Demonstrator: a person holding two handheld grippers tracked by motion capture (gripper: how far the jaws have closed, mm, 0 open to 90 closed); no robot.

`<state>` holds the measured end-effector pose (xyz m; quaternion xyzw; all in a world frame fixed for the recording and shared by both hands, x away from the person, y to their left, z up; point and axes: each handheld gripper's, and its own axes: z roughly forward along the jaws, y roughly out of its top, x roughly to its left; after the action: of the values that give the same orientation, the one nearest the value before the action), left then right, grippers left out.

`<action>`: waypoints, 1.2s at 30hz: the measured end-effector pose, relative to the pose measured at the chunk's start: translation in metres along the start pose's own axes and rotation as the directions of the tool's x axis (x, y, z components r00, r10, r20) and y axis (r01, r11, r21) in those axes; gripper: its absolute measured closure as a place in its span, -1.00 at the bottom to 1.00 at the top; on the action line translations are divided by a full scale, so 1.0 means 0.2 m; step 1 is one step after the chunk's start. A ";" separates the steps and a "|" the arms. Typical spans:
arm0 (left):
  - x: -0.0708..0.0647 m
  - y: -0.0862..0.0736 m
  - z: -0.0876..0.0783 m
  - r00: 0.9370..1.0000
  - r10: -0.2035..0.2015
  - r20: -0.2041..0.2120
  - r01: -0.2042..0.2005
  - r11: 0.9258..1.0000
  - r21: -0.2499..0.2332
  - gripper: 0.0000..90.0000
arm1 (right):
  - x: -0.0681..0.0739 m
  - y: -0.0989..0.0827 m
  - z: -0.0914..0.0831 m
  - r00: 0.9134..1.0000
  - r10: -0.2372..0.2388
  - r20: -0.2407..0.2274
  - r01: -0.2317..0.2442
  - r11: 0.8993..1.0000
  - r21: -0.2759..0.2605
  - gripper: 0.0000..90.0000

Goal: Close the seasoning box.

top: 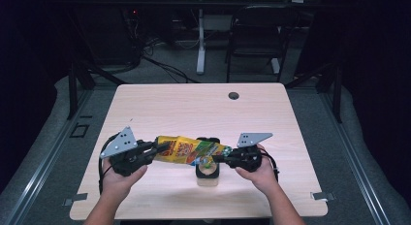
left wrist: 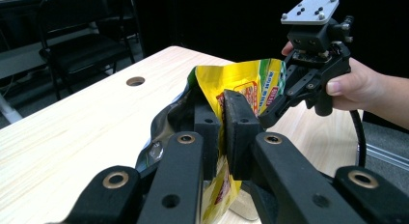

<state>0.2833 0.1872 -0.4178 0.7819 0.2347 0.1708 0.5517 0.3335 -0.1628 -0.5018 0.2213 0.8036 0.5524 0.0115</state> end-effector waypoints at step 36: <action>0.03 -0.04 -0.04 1.000 -0.001 -0.022 0.001 1.000 -0.004 0.91 | -0.01 -0.02 0.01 0.998 -0.030 -0.053 0.031 0.999 0.023 1.00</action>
<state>0.2828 0.1981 -0.4228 0.7789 0.2407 0.1793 0.5506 0.3343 -0.1625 -0.5070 0.1946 0.8135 0.5480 -0.0037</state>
